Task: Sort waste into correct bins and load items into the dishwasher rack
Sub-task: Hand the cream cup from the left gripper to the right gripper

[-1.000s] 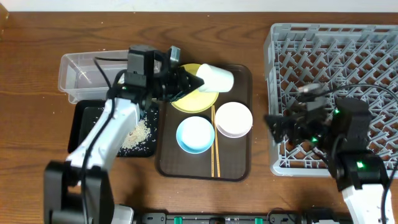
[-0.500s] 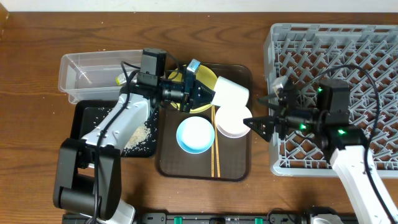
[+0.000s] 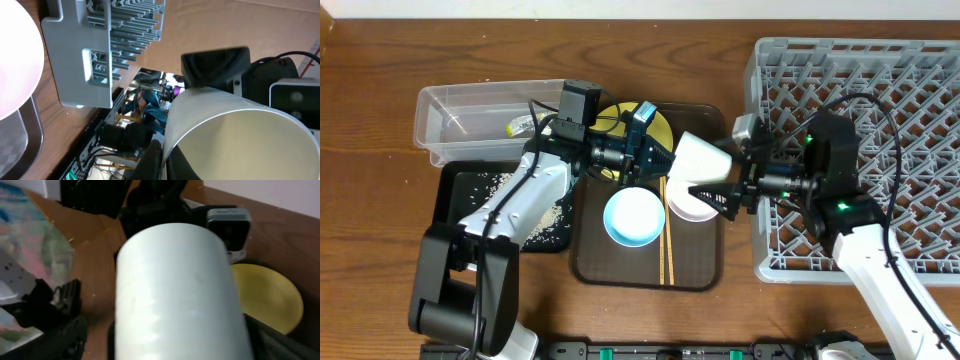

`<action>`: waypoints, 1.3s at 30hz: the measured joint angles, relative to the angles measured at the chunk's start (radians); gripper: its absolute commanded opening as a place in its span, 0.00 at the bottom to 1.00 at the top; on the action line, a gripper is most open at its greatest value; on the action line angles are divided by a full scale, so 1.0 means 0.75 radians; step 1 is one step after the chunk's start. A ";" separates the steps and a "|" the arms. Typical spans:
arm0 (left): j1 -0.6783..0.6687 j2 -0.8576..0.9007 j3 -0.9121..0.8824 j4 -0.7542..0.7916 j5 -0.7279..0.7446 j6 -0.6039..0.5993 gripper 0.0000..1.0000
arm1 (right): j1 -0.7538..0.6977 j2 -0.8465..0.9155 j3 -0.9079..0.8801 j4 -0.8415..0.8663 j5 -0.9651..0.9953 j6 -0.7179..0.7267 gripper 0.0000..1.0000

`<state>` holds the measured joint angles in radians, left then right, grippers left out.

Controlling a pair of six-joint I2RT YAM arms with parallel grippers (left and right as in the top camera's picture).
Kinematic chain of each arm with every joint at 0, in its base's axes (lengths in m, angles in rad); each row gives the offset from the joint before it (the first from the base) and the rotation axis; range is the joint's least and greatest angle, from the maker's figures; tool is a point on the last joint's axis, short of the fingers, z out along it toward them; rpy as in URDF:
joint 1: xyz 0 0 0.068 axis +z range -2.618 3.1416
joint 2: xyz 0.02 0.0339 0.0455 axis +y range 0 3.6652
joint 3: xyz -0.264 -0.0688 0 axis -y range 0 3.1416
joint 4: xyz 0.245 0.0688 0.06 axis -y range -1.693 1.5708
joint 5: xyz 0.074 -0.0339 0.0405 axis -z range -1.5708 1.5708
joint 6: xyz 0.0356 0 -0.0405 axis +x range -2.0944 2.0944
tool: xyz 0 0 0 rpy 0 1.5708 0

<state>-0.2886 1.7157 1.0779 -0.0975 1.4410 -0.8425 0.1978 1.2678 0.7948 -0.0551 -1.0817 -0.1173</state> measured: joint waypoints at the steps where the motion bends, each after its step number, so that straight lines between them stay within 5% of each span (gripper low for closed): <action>1: 0.000 0.000 0.000 0.000 0.001 0.000 0.06 | 0.003 0.000 0.000 -0.001 -0.001 0.002 0.90; 24: 0.001 0.000 0.000 -0.002 0.025 0.001 0.07 | 0.003 0.000 0.000 0.001 0.040 0.011 0.58; 30: 0.000 0.000 0.000 -0.001 -0.011 0.078 0.34 | 0.003 0.000 0.000 -0.039 0.087 0.021 0.55; 39: 0.003 0.000 0.000 -0.278 -0.461 0.412 0.48 | -0.009 -0.007 0.020 -0.314 0.395 0.091 0.49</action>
<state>-0.2863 1.7157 1.0779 -0.3058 1.0954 -0.5335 0.1909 1.2625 0.8101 -0.2905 -0.7853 -0.0494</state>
